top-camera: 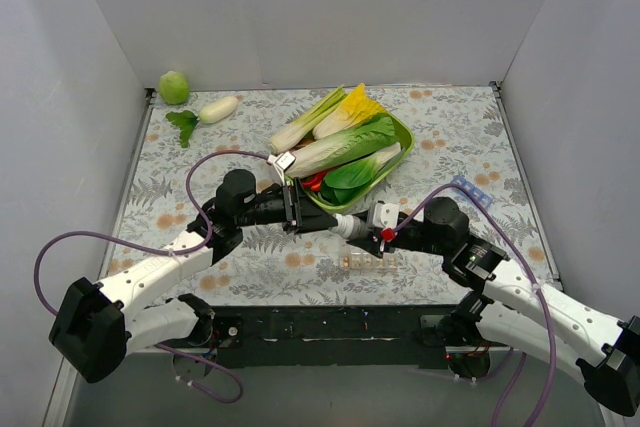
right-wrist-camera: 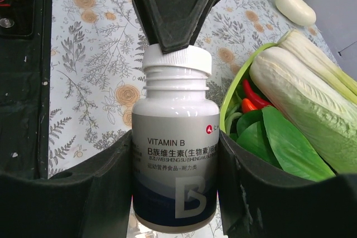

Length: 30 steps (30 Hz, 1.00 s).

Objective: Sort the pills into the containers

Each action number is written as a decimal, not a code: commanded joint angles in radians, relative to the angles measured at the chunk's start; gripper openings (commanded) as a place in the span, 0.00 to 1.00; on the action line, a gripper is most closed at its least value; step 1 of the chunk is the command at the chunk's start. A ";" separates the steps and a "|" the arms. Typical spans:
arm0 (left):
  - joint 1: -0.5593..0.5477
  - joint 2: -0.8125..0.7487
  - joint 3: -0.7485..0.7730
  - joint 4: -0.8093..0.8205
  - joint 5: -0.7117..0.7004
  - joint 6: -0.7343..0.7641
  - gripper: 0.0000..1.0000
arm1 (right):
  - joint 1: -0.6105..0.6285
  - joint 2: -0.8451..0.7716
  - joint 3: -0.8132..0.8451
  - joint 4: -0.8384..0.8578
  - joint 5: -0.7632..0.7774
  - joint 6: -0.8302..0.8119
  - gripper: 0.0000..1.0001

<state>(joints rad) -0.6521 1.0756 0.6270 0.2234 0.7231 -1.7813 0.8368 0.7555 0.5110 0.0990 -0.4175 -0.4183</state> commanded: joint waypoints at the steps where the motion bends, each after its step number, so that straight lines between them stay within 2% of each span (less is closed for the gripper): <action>1: -0.018 -0.005 -0.001 0.050 0.009 -0.009 0.27 | -0.002 0.008 0.061 0.007 0.010 0.015 0.02; 9: -0.067 -0.003 0.051 -0.071 -0.118 0.025 0.24 | -0.001 0.025 0.089 -0.008 0.052 0.038 0.01; 14: -0.110 0.038 0.129 -0.165 -0.160 0.078 0.23 | -0.002 0.038 0.101 -0.018 0.022 0.065 0.01; 19: -0.112 0.064 0.138 -0.185 -0.091 0.109 0.23 | -0.002 0.027 0.109 -0.027 -0.052 0.070 0.01; 26: -0.113 0.086 0.123 -0.137 0.062 0.164 0.22 | -0.011 0.011 0.124 0.054 -0.110 0.211 0.01; 30: -0.113 0.067 0.129 -0.127 0.146 0.221 0.21 | -0.036 0.002 0.124 0.103 -0.165 0.352 0.01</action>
<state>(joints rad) -0.7284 1.1542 0.7269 0.0460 0.6830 -1.6283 0.8074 0.7742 0.5541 -0.0521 -0.4591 -0.2253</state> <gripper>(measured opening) 0.410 0.582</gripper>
